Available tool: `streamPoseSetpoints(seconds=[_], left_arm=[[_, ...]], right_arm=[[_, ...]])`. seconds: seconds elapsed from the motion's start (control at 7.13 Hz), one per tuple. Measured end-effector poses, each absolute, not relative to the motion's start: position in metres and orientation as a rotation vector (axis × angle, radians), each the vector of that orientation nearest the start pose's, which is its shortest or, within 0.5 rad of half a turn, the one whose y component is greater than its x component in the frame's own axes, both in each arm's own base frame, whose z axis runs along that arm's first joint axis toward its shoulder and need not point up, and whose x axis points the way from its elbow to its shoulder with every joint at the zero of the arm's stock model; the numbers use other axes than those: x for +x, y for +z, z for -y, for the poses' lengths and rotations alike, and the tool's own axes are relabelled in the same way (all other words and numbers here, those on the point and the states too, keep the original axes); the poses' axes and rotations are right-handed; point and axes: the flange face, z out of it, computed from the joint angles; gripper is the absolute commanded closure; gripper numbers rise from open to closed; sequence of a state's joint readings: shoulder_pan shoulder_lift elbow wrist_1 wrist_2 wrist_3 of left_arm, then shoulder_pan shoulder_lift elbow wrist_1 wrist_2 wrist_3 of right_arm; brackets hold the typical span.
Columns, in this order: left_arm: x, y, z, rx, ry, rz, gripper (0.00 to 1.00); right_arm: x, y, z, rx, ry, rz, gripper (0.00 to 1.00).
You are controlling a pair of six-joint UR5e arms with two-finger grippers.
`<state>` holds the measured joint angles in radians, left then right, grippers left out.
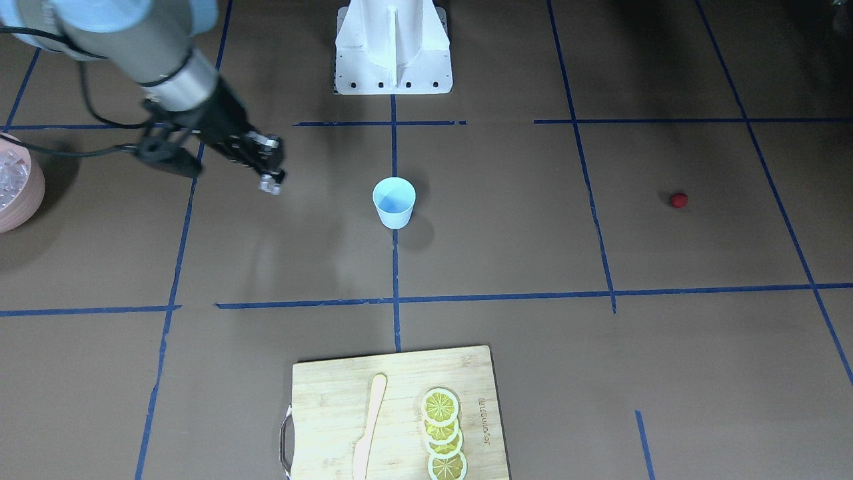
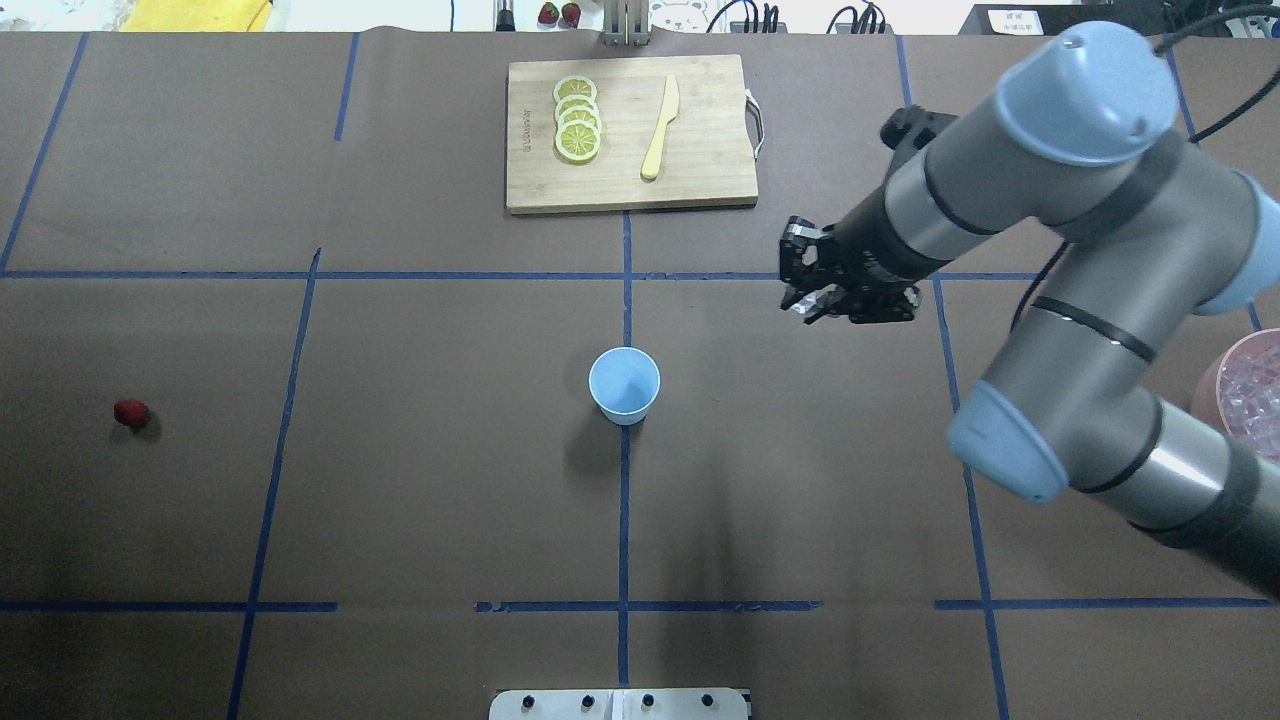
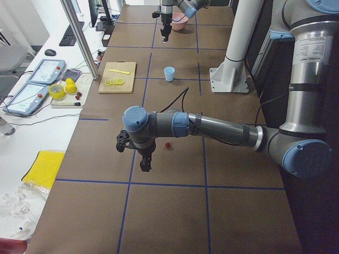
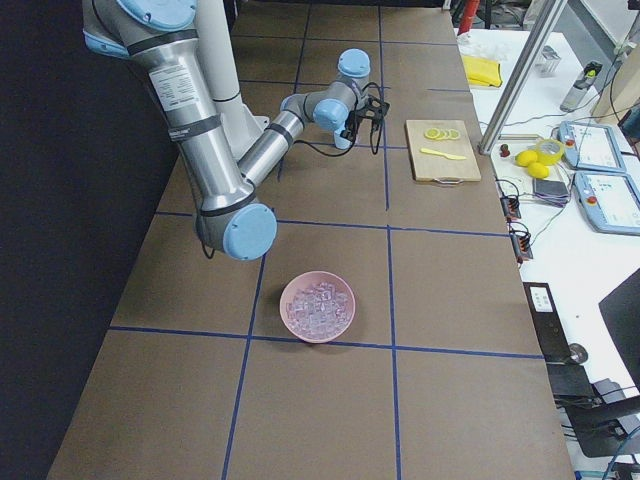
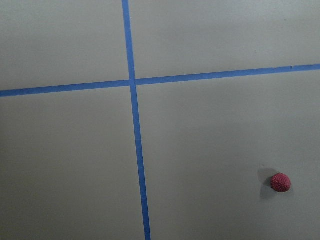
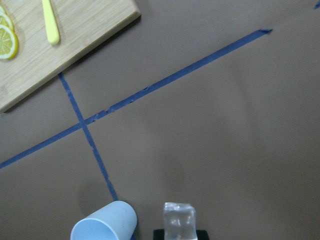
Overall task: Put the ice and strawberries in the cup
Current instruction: 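Carry the ice cube with the right gripper over the blue cup, then open the right gripper to drop the ice cube into the cup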
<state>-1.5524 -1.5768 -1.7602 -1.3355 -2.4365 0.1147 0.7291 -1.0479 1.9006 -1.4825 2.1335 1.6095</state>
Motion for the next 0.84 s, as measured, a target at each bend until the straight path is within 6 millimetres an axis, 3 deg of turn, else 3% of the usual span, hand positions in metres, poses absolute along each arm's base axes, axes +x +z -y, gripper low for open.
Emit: streamPoseSetpoints(seconds=[0.28,0.42,0.56,0.84], left_arm=[[-0.048,0.578,0.485,0.007,0.108,-0.881,0.0],[-0.047,0.577,0.485,0.008,0.108,-0.883,0.0],[-0.047,0.576,0.485,0.01,0.109,-0.884,0.0],[-0.047,0.573,0.485,0.014,0.11,-0.884,0.0]], right_arm=[[-0.477,0.17,0.448,-0.171,0.433,1.025,0.98],[-0.51,0.168,0.447,-0.16,0.426,1.027,0.97],[-0.53,0.171,0.446,-0.16,0.426,1.037,0.93],[-0.543,0.171,0.441,-0.171,0.427,1.051,0.77]])
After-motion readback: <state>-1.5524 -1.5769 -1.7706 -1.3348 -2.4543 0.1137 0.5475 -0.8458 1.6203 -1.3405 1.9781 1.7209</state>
